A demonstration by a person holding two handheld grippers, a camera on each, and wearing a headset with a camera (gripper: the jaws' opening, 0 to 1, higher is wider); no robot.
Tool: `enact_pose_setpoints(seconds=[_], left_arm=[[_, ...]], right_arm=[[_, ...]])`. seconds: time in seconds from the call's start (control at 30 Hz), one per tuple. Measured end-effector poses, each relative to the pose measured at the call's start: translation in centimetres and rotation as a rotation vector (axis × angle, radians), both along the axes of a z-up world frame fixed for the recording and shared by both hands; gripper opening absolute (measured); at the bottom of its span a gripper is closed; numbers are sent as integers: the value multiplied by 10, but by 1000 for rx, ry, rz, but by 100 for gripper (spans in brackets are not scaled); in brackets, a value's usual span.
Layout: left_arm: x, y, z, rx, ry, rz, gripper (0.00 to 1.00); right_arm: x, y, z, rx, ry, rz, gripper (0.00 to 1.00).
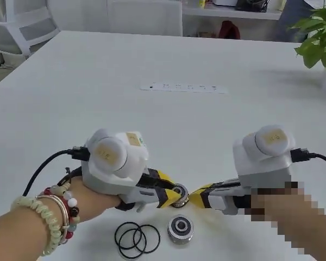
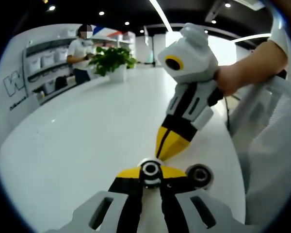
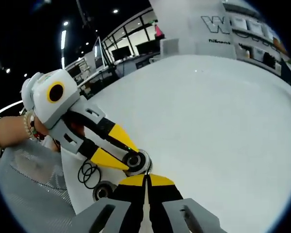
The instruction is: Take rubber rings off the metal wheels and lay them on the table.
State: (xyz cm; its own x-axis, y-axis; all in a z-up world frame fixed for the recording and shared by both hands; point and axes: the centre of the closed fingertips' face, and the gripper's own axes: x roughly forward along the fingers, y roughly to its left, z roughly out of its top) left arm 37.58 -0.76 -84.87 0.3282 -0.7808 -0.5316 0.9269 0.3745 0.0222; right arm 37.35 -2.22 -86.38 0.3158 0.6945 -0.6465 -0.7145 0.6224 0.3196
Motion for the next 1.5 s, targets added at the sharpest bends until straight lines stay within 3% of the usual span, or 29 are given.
enact_pose_setpoints(seconds=[0.13, 0.2, 0.23, 0.27, 0.37, 0.53, 0.77, 1.5], left_arm=[[0, 0, 0, 1, -1, -1, 14], [0, 0, 0, 2, -1, -1, 14], [0, 0, 0, 2, -1, -1, 14], [0, 0, 0, 1, -2, -1, 14], [0, 0, 0, 2, -2, -2, 14], [-1, 0, 0, 6, -7, -5, 14], [-1, 2, 0, 13, -36, -16, 14], [-1, 2, 0, 10, -36, -12, 14]], right_arm=[[3, -1, 3, 29, 9, -27, 0], [5, 3, 11, 105, 46, -69, 0], [3, 2, 9, 109, 73, -78, 0], [4, -1, 6, 89, 64, -72, 0], [3, 1, 7, 109, 69, -76, 0], [2, 4, 9, 190, 138, -135, 0], [2, 7, 11, 200, 140, -149, 0], [1, 15, 16, 255, 177, -156, 0]])
